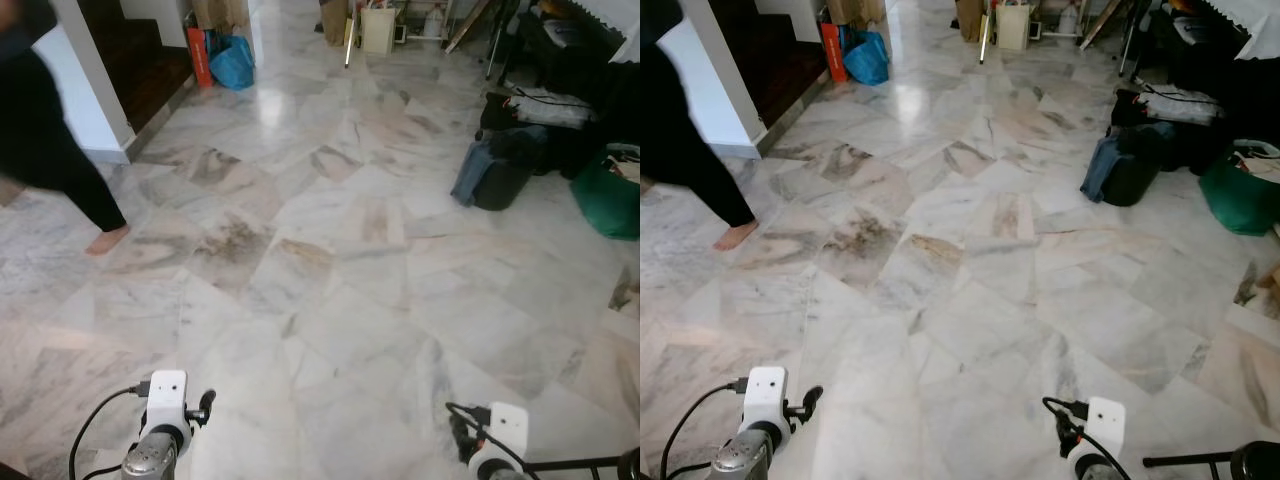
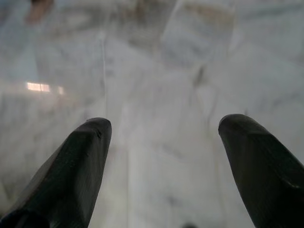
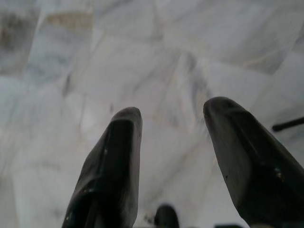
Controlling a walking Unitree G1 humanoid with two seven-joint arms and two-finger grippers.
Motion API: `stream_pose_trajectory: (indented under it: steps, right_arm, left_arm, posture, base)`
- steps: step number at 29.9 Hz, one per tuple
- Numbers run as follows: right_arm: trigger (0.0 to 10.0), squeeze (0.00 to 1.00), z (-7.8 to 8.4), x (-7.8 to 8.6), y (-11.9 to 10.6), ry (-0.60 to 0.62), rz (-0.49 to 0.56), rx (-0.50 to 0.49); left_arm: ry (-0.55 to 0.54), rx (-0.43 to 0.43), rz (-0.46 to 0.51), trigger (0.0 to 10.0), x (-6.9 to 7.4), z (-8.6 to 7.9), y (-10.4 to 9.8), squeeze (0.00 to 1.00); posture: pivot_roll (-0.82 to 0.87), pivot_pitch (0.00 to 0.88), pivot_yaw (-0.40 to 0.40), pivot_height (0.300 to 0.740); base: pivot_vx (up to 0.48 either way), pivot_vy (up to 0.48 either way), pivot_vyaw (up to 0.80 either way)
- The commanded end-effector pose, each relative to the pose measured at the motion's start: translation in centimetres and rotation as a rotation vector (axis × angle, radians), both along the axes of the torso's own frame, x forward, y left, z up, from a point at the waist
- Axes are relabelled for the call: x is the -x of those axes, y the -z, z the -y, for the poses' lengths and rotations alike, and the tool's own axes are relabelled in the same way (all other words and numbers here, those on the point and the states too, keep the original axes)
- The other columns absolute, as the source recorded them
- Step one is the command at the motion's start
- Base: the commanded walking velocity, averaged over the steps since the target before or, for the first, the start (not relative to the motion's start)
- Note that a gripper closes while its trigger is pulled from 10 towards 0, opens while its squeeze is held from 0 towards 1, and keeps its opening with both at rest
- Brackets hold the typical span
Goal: Move the pillow to the sofa from floor
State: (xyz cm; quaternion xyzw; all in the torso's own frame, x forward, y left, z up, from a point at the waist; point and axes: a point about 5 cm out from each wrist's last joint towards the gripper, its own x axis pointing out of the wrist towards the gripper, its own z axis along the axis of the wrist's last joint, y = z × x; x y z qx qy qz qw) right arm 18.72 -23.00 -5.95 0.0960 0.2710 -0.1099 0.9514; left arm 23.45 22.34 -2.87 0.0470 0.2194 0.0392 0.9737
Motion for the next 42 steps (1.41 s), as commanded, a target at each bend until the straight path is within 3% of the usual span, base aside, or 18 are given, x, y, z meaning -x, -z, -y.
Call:
stream_pose_trajectory:
  steps: [1, 5, 9, 13, 15, 16, 18, 19, 22, 24, 27, 28, 29, 30, 32, 38, 39, 42]
  right_arm:
    - [10.0, 0.00, 0.9, -0.5, -1.0, 0.045, 0.090, 0.019]
    - [10.0, 0.00, 1.9, -2.0, -4.0, 0.053, 0.310, 0.095]
    - [10.0, 0.00, 1.7, -2.3, -7.9, 0.027, 0.480, 0.171]
    - [10.0, 0.00, 0.9, -0.8, -9.3, 0.001, 0.519, 0.213]
    - [10.0, 0.00, 0.7, -0.4, -9.3, 0.004, 0.520, 0.216]
    - [10.0, 0.00, 0.5, 0.9, -9.5, 0.014, 0.510, 0.220]
    - [10.0, 0.00, 0.2, 2.0, -9.8, 0.023, 0.490, 0.219]
    - [10.0, 0.00, 0.1, 2.9, -9.6, 0.025, 0.461, 0.204]
    - [10.0, 0.00, 0.1, 3.2, -8.8, 0.020, 0.416, 0.195]
    - [10.0, 0.00, 0.0, 1.9, -7.9, 0.012, 0.384, 0.166]
    - [10.0, 0.00, 0.0, 0.2, -6.6, -0.023, 0.343, 0.166]
    - [10.0, 0.00, 0.1, -0.5, -5.6, -0.032, 0.293, 0.157]
    - [10.0, 0.00, 0.1, -0.5, -5.6, -0.032, 0.293, 0.157]
    - [10.0, 0.00, 0.2, -1.2, -4.3, -0.046, 0.197, 0.157]
    - [10.0, 0.00, 0.2, -1.7, -3.3, -0.074, 0.118, 0.170]
    - [10.0, 0.00, -0.1, -1.4, -0.7, -0.089, -0.086, 0.121]
    - [10.0, 0.00, -0.3, -0.5, 0.3, -0.094, -0.170, 0.095]
    - [10.0, 0.00, -1.2, 1.7, 2.1, -0.135, -0.315, 0.056]
  left_arm:
    - [-0.003, -0.008, 0.098, 10.0, -0.6, -0.4, -1.2, 0.00]
    - [0.068, -0.037, 0.323, 10.0, -1.7, 0.1, -4.6, 0.00]
    - [0.097, -0.084, 0.439, 10.0, -0.7, 0.2, -6.9, 0.00]
    - [0.071, -0.122, 0.481, 10.0, 1.4, -0.6, -8.1, 0.00]
    - [0.068, -0.128, 0.486, 10.0, 1.7, -0.7, -8.3, 0.00]
    - [0.048, -0.122, 0.483, 10.0, 2.7, -1.1, -8.7, 0.00]
    - [0.026, -0.113, 0.470, 10.0, 3.5, -1.3, -8.9, 0.00]
    - [0.025, -0.100, 0.442, 10.0, 3.9, -1.2, -8.7, 0.00]
    - [0.038, -0.066, 0.401, 10.0, 3.8, -0.7, -7.8, 0.00]
    - [0.078, -0.006, 0.351, 10.0, 2.3, 0.3, -7.0, 0.00]
    - [0.104, 0.006, 0.308, 10.0, 0.3, 0.8, -5.9, 0.00]
    - [0.109, 0.037, 0.254, 10.0, -0.6, 1.1, -5.1, 0.00]
    - [0.109, 0.037, 0.254, 10.0, -0.6, 1.1, -5.1, 0.00]
    - [0.114, 0.044, 0.178, 10.0, -1.4, 1.3, -4.0, 0.00]
    - [0.121, 0.027, 0.095, 10.0, -1.7, 1.3, -2.9, 0.00]
    - [0.067, 0.027, -0.158, 10.0, -0.2, 0.3, 0.5, 0.00]
    - [0.045, 0.018, -0.260, 10.0, 0.9, 0.0, 1.7, 0.00]
    - [0.032, 0.012, -0.385, 10.0, 2.8, 0.2, 3.4, 0.00]
  posture:
    - [0.04, 0.034, 0.014, 0.740]
    - [0.05, 0.019, 0.009, 0.740]
    - [0.05, 0.005, 0.006, 0.740]
    - [0.05, 0.000, -0.003, 0.740]
    - [0.05, 0.000, -0.004, 0.740]
    - [0.06, 0.000, -0.010, 0.740]
    - [0.06, 0.000, -0.011, 0.740]
    - [0.06, 0.000, -0.013, 0.740]
    - [0.05, 0.000, -0.013, 0.740]
    - [0.05, 0.000, -0.015, 0.740]
    - [0.05, 0.000, -0.018, 0.740]
    - [0.05, 0.000, -0.018, 0.740]
    - [0.05, 0.000, -0.018, 0.740]
    - [0.05, 0.000, -0.015, 0.740]
    - [0.05, 0.000, -0.015, 0.740]
    - [0.05, 0.000, -0.012, 0.740]
    - [0.06, 0.000, -0.014, 0.740]
    - [0.09, 0.000, -0.027, 0.740]
  base:
    - [0.000, 0.000, 0.00]
    - [0.000, 0.000, 0.00]
    - [0.000, 0.000, 0.00]
    - [0.000, 0.000, 0.00]
    - [0.000, 0.000, 0.00]
    - [0.000, 0.000, 0.00]
    - [0.000, 0.000, 0.00]
    - [0.000, 0.000, 0.00]
    - [0.000, 0.000, 0.00]
    - [0.000, 0.000, 0.00]
    - [0.000, 0.000, 0.00]
    - [0.000, 0.000, 0.00]
    - [0.000, 0.000, 0.00]
    - [0.000, 0.000, 0.00]
    - [0.000, 0.000, 0.00]
    - [0.000, 0.000, 0.00]
    - [0.000, 0.000, 0.00]
    - [0.000, 0.000, 0.00]
